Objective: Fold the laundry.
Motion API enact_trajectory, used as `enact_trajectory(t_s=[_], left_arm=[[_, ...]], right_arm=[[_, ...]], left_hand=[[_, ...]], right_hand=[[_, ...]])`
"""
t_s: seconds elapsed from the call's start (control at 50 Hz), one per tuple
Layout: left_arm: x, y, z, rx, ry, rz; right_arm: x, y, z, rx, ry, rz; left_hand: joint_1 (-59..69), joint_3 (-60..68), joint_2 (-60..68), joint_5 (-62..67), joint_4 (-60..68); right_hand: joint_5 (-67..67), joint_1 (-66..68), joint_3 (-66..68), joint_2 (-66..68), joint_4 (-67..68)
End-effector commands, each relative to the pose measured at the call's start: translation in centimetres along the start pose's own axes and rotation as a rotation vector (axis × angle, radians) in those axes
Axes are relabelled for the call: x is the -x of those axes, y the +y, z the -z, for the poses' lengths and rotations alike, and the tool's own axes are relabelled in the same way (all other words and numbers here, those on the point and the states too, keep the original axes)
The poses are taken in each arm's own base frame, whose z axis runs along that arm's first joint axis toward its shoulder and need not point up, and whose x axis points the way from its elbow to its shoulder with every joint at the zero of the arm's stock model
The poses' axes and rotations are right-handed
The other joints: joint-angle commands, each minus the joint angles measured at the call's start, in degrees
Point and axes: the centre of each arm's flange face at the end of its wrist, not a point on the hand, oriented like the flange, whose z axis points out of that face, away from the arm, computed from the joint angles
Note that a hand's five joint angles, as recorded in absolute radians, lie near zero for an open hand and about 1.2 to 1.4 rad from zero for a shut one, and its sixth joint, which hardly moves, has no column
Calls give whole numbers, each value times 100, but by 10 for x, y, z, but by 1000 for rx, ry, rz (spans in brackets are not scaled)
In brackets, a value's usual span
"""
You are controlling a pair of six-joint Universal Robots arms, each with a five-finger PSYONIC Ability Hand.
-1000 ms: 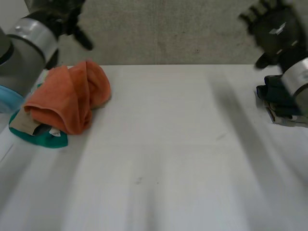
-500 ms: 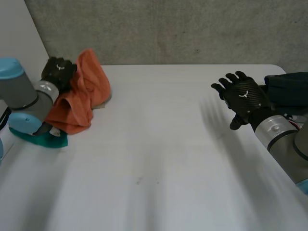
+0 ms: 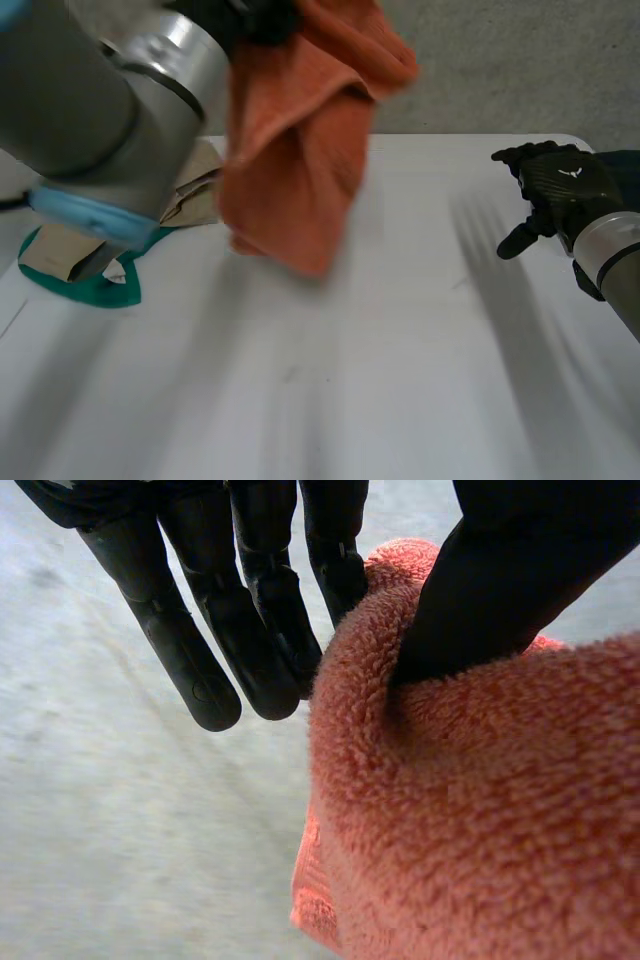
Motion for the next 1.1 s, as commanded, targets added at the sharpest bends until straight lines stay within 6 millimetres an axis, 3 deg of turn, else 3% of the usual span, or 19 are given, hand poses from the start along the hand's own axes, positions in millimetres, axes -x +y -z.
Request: enact_trajectory(t_s=[0.02, 0.06, 0.14, 0.18, 0.28, 0.36, 0.46, 0.54, 0.66, 0.76, 0.88, 1.1], left_arm=[[-57, 76, 25, 227, 122, 149], [-69, 112, 37, 334, 135, 226], [-82, 155, 53, 484, 149, 290], [-83, 164, 59, 536, 150, 290], [-61, 168, 60, 602, 37, 255], [-37, 142, 57, 568, -83, 225], [-32, 115, 70, 555, -103, 233], [-32, 103, 94, 587, -103, 234], [-53, 117, 140, 722, -57, 285], [-65, 133, 162, 802, -50, 347], [-77, 168, 159, 830, -52, 361], [-82, 196, 130, 797, -61, 370]], right_arm=[[5, 8, 1, 20, -62, -25], [6, 9, -1, 18, -63, -24], [7, 21, -8, 59, -72, -18], [7, 26, -10, 75, -76, 0], [4, 27, -11, 78, -67, 33], [-2, 30, -12, 86, -53, 38], [-2, 32, -11, 95, -53, 38], [0, 34, -10, 101, -58, 38], [1, 35, -9, 105, -60, 40], [4, 37, -8, 110, -71, 40], [7, 42, -5, 124, -80, 41], [8, 49, -3, 143, -87, 75]], left_hand=[[1707, 1190, 1165, 1529, 1131], [1707, 1190, 1165, 1529, 1131], [903, 386, 361, 725, 327], [584, 68, 42, 406, 8], [-2925, -3442, -3467, -3103, -3501], [-4090, -4607, -4632, -4268, -4666], [-4330, -4846, -4872, -4508, -4906], [-3977, -4494, -4519, -4155, -4553], [-3270, -3787, -3812, -3448, -3846], [-4411, -4928, -4953, -4589, -4987], [-4851, -5367, -5393, -5029, -5426], [-4801, -5317, -5343, -4979, -5377]], right_hand=[[-276, -290, -213, -200, -220], [-276, -290, -213, -200, -220], [-276, -290, -213, -200, -220], [-276, -290, -213, -200, -220], [-276, -290, -213, -200, -220], [-276, -290, -213, -200, -220], [-276, -290, -213, -200, -220], [-276, -290, -213, -200, -220], [-276, -290, -213, -200, -220], [-276, -290, -213, -200, -220], [-276, -290, -213, -200, -220], [-276, -290, -213, -200, -220]])
